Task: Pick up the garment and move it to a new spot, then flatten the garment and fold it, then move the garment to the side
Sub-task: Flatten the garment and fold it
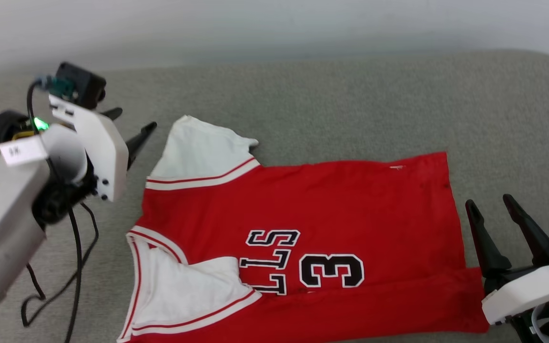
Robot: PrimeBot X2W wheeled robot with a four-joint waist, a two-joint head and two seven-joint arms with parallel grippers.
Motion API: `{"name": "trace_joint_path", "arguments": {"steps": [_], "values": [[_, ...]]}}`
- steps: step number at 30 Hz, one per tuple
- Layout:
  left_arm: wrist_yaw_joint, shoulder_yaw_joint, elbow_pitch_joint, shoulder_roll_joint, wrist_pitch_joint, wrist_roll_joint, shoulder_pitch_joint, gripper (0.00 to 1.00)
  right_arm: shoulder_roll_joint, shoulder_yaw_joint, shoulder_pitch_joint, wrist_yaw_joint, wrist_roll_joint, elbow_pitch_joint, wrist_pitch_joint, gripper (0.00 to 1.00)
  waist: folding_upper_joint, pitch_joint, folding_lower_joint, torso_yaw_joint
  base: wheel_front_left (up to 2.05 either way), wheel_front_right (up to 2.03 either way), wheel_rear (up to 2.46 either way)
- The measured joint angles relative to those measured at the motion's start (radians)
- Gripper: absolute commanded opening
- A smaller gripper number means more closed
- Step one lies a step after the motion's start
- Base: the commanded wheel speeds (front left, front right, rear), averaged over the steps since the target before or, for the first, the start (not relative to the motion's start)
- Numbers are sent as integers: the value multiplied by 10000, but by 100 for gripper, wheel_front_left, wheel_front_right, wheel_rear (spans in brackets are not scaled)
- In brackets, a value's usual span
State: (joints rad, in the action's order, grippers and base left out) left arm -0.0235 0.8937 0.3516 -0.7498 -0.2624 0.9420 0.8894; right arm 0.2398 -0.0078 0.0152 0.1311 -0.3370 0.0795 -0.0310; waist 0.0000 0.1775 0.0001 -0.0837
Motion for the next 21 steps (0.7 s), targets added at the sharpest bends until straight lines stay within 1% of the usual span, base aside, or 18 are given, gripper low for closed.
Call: {"name": "trace_joint_path", "arguments": {"steps": [2, 4, 7, 10, 14, 18, 21], "values": [[-288, 86, 384, 86, -688, 61, 562, 100, -94, 23, 54, 0, 54, 79, 31, 100, 0, 320, 0, -148, 0, 0, 0], [-476, 165, 798, 146, -1607, 290, 1127, 100, -144, 12, 174, 0, 75, 92, 67, 100, 0, 654, 0, -309, 0, 0, 0], [-573, 324, 1244, 303, -2978, 548, 1881, 100, -163, -2, 374, 0, 117, 81, 190, 100, 0, 1174, 1, -535, 0, 0, 0], [-639, 426, 1561, 389, -4031, 564, 2700, 100, -169, -12, 578, 0, 107, 52, 322, 100, 0, 1719, 1, -737, 0, 0, 0], [-604, 652, 1923, 527, -4976, 422, 3447, 100, -151, 27, 858, 0, 54, -82, 491, 100, 0, 2405, 2, -965, 0, 0, 0], [-606, 821, 2276, 660, -5476, 184, 4039, 100, -107, 127, 1159, 0, 12, -174, 646, 100, 0, 3019, 2, -1161, 0, 0, 0], [-654, 1181, 2656, 744, -5873, -109, 4198, 100, -29, 213, 1396, 0, -13, -274, 752, 100, 0, 3510, 2, -1311, 0, 0, 0]]}}
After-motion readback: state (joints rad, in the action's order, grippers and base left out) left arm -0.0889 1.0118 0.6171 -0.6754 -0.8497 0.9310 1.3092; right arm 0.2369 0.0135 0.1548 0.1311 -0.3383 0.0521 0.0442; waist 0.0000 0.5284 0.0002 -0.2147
